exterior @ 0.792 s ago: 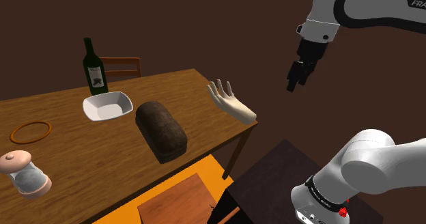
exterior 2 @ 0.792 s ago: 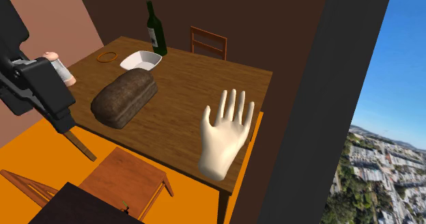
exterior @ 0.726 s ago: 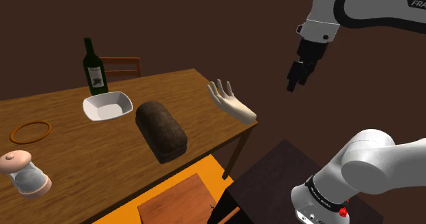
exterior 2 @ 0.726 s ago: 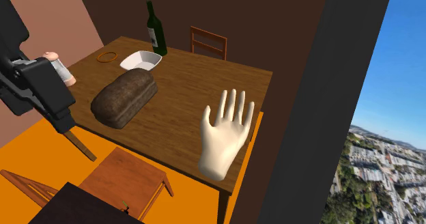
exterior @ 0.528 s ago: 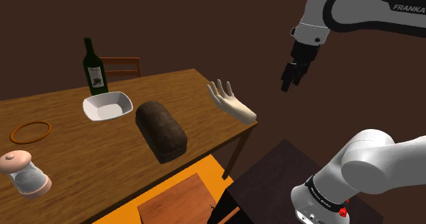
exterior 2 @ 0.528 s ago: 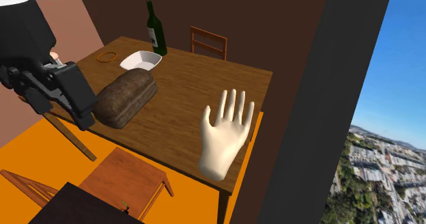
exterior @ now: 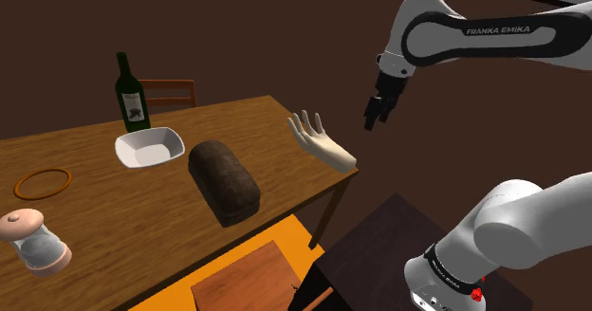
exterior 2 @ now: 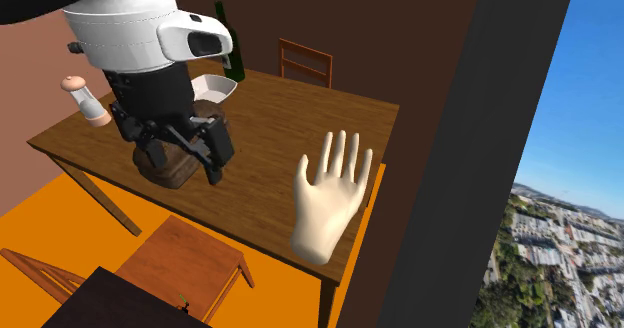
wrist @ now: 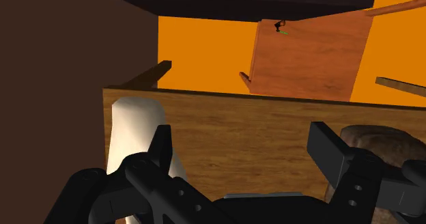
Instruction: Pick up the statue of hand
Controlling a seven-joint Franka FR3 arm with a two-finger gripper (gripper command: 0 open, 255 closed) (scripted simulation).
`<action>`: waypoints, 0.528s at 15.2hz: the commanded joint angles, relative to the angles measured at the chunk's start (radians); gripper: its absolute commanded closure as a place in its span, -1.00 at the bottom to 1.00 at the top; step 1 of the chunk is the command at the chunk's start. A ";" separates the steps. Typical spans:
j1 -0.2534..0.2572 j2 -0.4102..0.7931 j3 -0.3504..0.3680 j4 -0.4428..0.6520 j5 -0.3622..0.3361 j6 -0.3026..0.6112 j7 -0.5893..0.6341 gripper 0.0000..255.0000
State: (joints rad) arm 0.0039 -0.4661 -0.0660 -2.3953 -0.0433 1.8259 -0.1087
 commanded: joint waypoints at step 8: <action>0.003 0.328 -0.051 0.115 0.034 0.243 -0.117 -1.00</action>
State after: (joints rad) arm 0.0066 -0.1726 -0.1130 -2.2910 -0.0150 2.0414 -0.2121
